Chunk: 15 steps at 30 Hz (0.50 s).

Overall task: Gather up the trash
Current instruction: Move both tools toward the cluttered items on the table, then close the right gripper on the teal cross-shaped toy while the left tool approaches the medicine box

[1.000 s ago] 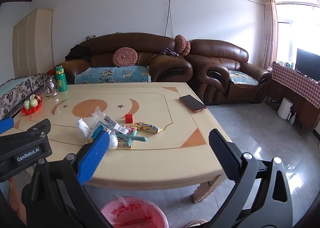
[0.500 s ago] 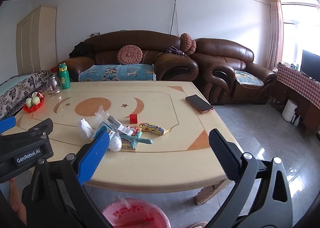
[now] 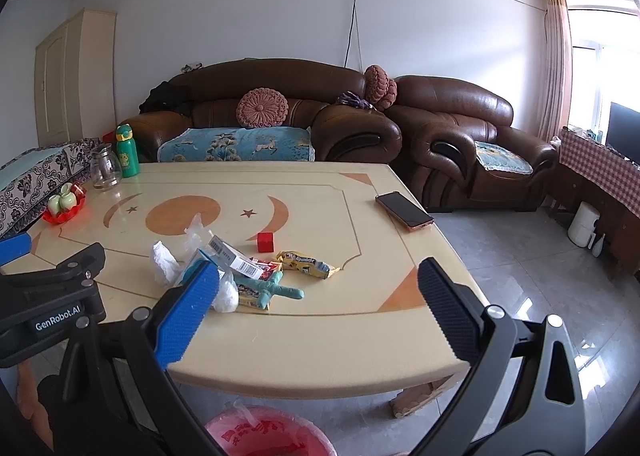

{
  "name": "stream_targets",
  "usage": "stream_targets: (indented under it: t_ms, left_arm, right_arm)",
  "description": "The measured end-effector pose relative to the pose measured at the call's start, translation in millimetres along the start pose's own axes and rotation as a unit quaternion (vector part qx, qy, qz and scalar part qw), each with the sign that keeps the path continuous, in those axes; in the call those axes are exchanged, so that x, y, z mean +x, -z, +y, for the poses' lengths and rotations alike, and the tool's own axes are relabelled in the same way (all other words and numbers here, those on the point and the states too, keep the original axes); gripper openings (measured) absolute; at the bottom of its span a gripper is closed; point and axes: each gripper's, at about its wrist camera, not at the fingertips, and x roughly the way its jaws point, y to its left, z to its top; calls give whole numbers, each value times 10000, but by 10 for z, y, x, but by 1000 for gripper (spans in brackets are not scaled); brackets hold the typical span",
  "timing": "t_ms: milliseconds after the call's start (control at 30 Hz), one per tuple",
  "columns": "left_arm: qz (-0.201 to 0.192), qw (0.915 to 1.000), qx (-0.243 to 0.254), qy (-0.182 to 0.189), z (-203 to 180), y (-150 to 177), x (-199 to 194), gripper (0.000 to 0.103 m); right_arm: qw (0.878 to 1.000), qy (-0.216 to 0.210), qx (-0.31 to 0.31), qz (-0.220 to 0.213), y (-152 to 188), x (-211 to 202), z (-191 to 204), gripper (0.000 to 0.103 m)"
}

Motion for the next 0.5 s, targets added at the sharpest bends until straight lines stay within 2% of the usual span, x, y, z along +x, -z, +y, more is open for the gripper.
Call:
stream_targets:
  t_ms: [200,267,367,500]
  left_arm:
    - [46,9999,122,-12,6,-16,135,97]
    - [62,9997,205,103,25,-16,204,97]
    - [107,9990,348,259,42,-8,308,97]
    - [396,9955,528,675,88,6,549,97]
  right_arm:
    - [10000,-12,-66,61,26,158,-48,97]
    - [9998,-79,-105,126,49,224,-63,97]
    - [9985,-468,-58,285,77,384,-127,97]
    - [9950,-879,-117,469,133,626,-185,97]
